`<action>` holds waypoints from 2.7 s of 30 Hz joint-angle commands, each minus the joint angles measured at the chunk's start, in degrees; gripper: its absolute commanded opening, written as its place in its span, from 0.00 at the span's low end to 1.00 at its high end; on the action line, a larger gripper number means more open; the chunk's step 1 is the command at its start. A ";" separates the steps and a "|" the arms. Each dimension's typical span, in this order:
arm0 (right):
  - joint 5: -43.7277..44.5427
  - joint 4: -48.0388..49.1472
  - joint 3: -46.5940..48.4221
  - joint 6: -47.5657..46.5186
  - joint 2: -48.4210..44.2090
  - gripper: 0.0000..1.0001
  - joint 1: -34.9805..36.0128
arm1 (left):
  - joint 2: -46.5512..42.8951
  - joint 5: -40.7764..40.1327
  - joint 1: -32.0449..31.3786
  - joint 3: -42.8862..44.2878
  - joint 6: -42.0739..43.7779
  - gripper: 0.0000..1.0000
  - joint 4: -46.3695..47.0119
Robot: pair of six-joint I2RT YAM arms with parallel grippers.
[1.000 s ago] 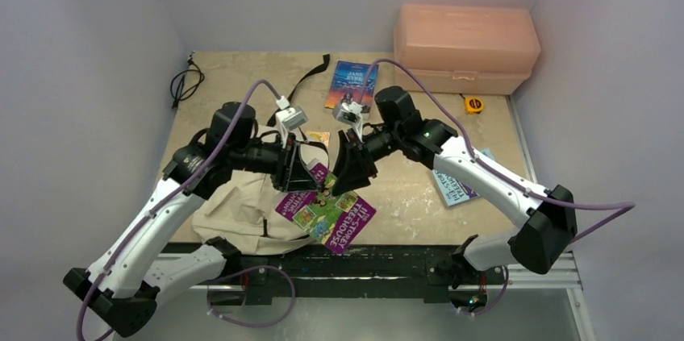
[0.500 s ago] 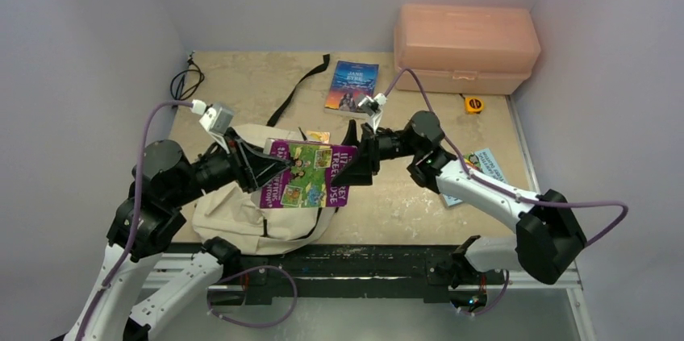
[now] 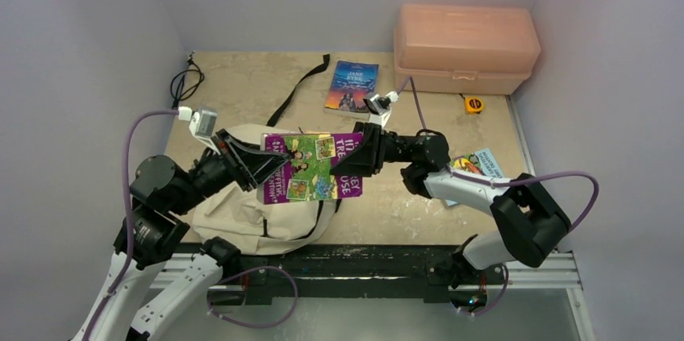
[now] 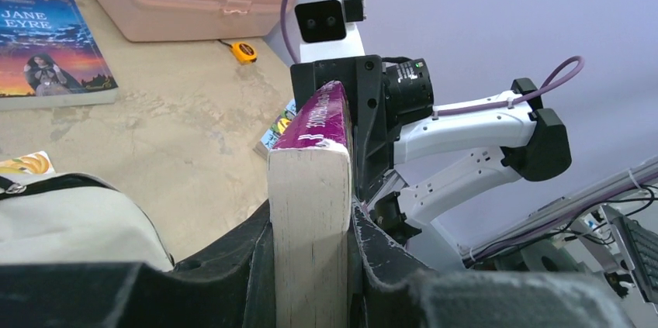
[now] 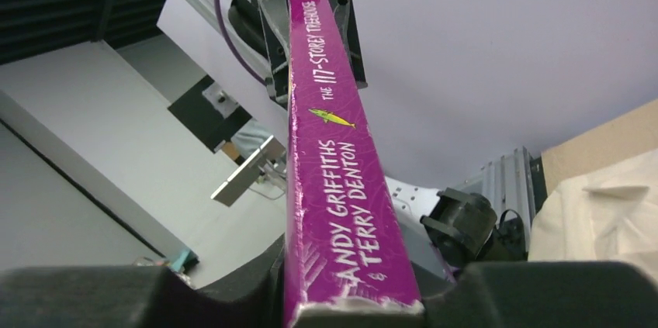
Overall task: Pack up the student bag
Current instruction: Pick up the book from the center of the board, then place the book in the student bag.
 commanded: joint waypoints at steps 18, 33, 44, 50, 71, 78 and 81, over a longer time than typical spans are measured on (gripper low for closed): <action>49.75 -99.39 17.78 -43.95 -27.48 0.00 -10.93 | 22.51 -18.55 -4.16 0.43 1.55 0.66 -23.39; 38.93 -95.29 8.79 -38.00 -33.00 0.00 -10.98 | 49.96 -34.95 -22.69 9.13 6.52 0.48 -23.42; 33.33 -106.96 15.61 -45.87 -27.75 0.00 -10.98 | 39.82 -48.86 -22.68 12.14 8.89 0.00 -33.95; 18.68 -111.94 20.32 -47.68 -24.37 0.00 -10.86 | 30.67 -59.50 -22.22 13.20 12.34 0.00 -35.04; 19.55 -54.29 8.47 -4.23 4.37 0.00 1.20 | 25.47 -43.30 -21.89 16.25 17.23 0.00 -30.96; 24.40 -34.65 11.02 0.06 19.22 0.00 4.88 | 25.12 -36.55 -21.87 15.32 15.37 0.00 -27.81; 30.64 -27.78 12.01 0.85 24.36 0.00 8.16 | 25.65 -35.71 -21.93 14.70 14.33 0.00 -26.20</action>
